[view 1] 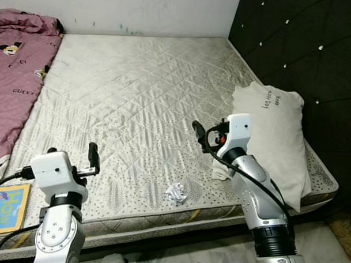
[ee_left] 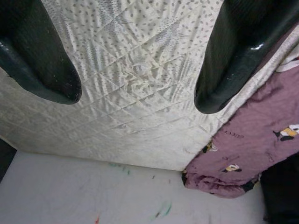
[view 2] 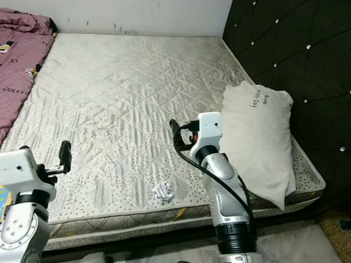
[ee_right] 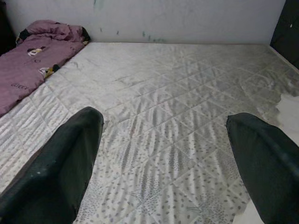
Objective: Clean up the room
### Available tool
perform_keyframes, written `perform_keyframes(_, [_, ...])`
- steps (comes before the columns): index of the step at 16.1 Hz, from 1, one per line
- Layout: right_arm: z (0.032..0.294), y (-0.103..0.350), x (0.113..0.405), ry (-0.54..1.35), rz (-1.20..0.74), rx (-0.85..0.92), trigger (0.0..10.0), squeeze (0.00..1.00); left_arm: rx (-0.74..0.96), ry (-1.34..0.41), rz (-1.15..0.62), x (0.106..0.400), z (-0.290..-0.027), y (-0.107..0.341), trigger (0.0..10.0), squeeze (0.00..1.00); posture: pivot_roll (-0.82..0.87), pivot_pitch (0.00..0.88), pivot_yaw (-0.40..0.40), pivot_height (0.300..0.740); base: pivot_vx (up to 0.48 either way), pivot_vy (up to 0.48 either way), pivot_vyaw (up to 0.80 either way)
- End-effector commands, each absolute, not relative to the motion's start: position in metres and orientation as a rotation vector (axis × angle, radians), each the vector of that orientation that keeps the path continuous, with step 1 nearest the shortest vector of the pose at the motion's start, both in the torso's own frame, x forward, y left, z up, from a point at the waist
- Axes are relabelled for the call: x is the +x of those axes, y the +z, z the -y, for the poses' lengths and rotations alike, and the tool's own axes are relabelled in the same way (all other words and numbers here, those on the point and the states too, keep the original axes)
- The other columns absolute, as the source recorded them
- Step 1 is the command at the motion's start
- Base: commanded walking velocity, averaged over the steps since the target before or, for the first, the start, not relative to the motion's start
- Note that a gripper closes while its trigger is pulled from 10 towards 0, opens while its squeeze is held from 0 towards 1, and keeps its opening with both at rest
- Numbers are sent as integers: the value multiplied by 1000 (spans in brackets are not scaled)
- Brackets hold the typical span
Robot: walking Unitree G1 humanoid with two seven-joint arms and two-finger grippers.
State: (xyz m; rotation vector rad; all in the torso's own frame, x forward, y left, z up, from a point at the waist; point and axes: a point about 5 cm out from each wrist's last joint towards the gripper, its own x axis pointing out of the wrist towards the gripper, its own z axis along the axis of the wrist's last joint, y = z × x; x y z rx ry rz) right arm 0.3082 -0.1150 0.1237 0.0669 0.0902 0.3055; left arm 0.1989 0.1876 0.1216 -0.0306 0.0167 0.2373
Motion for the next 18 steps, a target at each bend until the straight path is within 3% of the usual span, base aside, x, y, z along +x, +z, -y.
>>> perform_keyframes(1, [115, 127, 311, 300, -76, 42, 10000, 0, -11, 240, -7, 199, -187, 124, 10000, 0, 30, 0, -57, 740, 0, 0, 438])
perform_keyframes(4, [114, 128, 311, 286, -70, 71, 10000, 0, -22, 233, 17, 201, -184, 128, 10000, 0, 27, 0, -55, 740, 0, 0, 721])
perform_keyframes(13, [118, 131, 310, 261, -67, 114, 10000, 0, -32, 293, -4, 197, -192, 126, 10000, 0, 19, 0, -68, 740, 0, 0, 0])
perform_keyframes(18, [117, 131, 310, 274, -70, 116, 10000, 0, -29, 286, 0, 198, -191, 127, 10000, 0, 20, 0, -70, 681, 0, 0, 0])
